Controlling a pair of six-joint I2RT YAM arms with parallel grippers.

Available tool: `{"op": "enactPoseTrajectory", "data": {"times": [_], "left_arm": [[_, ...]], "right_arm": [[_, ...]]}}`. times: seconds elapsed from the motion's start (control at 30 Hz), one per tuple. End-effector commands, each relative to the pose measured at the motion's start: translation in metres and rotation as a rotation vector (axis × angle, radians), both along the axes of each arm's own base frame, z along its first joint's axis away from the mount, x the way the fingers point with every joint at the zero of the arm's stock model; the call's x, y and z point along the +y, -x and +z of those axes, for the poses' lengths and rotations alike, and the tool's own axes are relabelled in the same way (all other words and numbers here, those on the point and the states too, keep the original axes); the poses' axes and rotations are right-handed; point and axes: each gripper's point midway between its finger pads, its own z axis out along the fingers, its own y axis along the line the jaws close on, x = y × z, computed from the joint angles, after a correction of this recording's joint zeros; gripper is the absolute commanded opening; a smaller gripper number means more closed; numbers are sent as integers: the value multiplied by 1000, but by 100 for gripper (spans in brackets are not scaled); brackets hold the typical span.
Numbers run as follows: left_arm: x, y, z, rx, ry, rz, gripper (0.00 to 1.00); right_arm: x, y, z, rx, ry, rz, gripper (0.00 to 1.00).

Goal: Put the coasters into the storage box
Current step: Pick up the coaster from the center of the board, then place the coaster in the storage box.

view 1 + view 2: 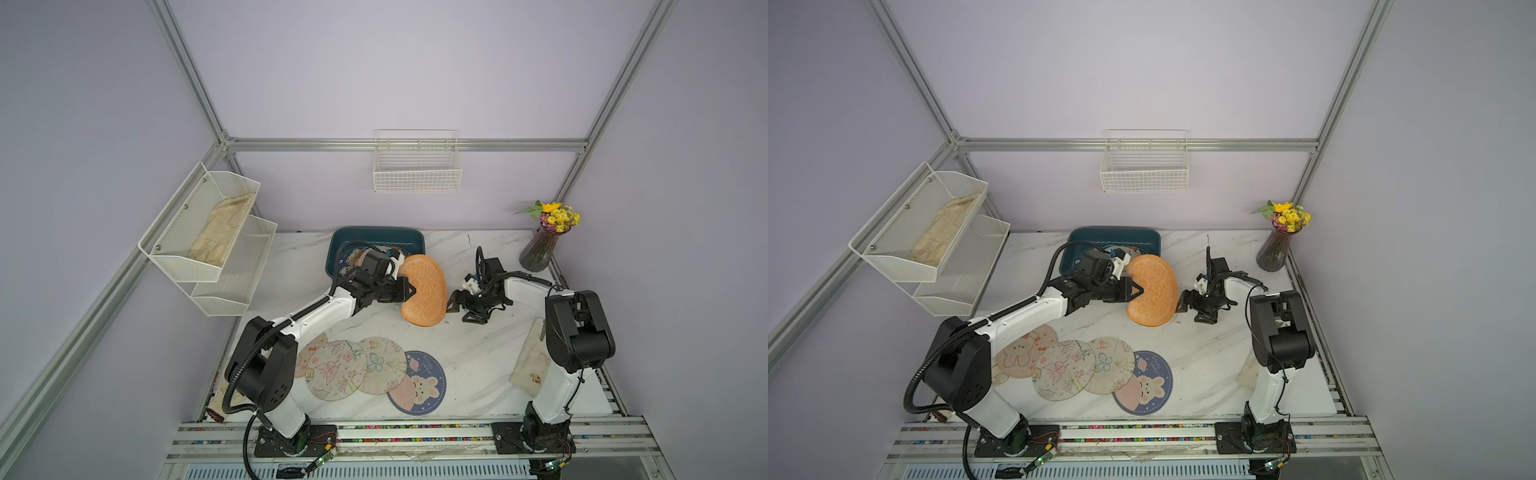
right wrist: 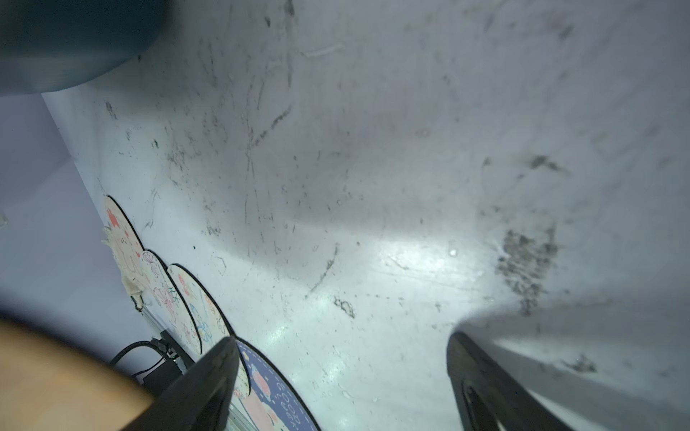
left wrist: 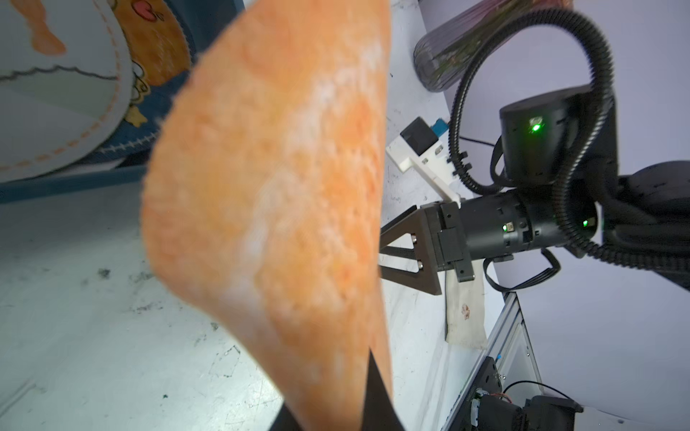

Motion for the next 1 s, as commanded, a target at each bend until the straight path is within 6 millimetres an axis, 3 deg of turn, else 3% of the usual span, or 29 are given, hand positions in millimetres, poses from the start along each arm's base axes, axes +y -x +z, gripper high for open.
{"op": "enactPoseTrajectory", "data": {"times": [0.0,0.13,0.3,0.43,0.6,0.83,0.97], "left_arm": [[11,-31,74,-177,111,28,0],[34,-67,85,-216,123,82,0],[52,-107,79,-238,120,133,0],[64,-137,62,-237,109,170,0],[81,-169,25,-182,62,223,0],[109,-186,-21,-127,-57,315,1],[124,-187,-35,-110,-151,355,11]], "right_arm": [[-2,13,3,41,-6,-17,89],[4,11,18,26,-55,-33,89],[8,8,34,0,-91,-43,90],[9,5,43,-15,-104,-53,90],[11,4,51,-26,-117,-61,90],[11,5,54,-26,-121,-64,90],[12,6,55,-26,-123,-62,90]]}}
